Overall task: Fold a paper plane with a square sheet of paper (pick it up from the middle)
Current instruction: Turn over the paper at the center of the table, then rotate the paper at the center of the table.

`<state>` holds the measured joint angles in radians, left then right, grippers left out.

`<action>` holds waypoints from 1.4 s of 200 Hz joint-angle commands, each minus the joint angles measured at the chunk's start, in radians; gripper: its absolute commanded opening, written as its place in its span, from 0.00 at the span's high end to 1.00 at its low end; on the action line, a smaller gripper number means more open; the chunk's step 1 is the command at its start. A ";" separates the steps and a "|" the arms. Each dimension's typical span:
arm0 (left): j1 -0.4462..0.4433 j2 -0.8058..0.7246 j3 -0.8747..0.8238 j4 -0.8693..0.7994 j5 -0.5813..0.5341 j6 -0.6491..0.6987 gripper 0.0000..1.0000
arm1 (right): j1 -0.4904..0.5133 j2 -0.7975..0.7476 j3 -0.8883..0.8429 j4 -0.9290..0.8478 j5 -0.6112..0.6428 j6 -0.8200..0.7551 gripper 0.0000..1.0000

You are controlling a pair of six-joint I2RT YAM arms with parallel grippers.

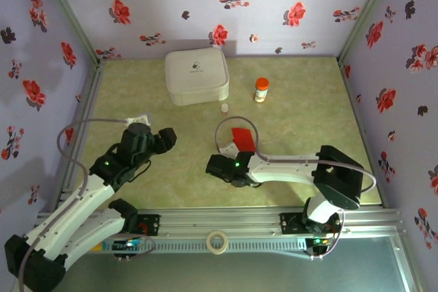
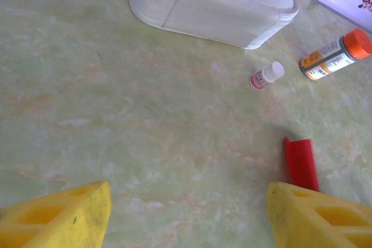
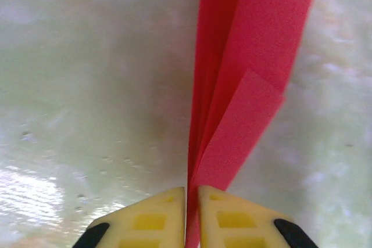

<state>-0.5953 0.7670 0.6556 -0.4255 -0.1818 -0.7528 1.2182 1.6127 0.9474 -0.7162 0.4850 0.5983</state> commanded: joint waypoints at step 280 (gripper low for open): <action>0.006 0.146 0.026 0.119 0.241 0.033 0.34 | -0.453 -0.232 -0.424 0.749 -0.701 0.356 0.79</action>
<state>-0.5926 0.9199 0.6670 -0.3218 0.0643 -0.7467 0.7719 1.3464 0.5350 -0.0063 -0.1883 0.9276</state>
